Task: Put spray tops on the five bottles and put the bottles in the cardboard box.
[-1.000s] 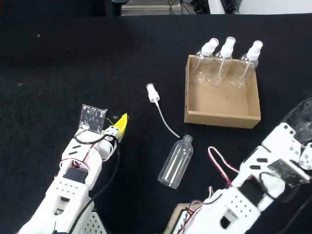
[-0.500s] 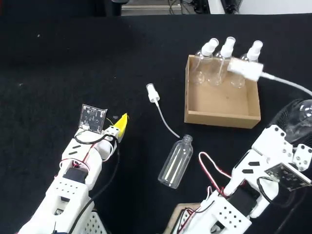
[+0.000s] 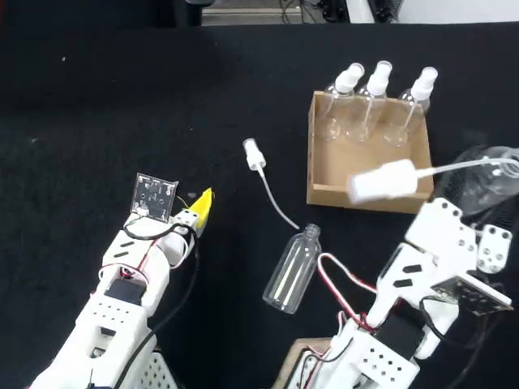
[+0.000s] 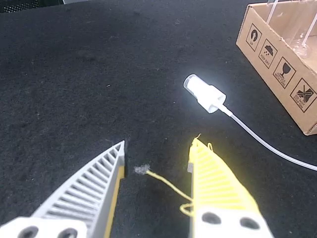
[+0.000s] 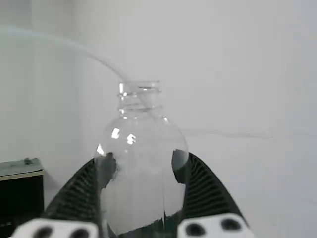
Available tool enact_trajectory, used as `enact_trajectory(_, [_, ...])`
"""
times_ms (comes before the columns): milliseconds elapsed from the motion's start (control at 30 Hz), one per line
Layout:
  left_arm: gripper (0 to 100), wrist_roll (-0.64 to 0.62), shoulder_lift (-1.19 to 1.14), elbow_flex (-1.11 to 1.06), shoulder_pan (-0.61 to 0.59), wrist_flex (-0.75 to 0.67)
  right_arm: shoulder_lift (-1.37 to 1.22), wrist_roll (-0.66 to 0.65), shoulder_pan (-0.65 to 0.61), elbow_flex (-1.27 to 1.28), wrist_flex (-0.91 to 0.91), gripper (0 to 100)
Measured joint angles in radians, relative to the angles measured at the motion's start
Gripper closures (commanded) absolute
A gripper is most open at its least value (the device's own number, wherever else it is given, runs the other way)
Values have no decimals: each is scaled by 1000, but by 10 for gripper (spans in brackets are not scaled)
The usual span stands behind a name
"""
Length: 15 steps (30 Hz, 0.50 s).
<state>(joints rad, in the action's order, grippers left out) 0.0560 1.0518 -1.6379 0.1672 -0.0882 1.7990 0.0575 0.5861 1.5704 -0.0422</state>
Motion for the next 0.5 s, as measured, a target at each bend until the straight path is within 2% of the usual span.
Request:
enact_trajectory(167, [795, 0, 0, 0, 0, 0, 0, 0, -124, -3, 3, 988])
enact_trajectory(367, [795, 0, 0, 0, 0, 0, 0, -5, -232, -3, 121, 988])
enact_trajectory(500, [795, 0, 0, 0, 0, 0, 0, -75, -321, -3, 186, 988])
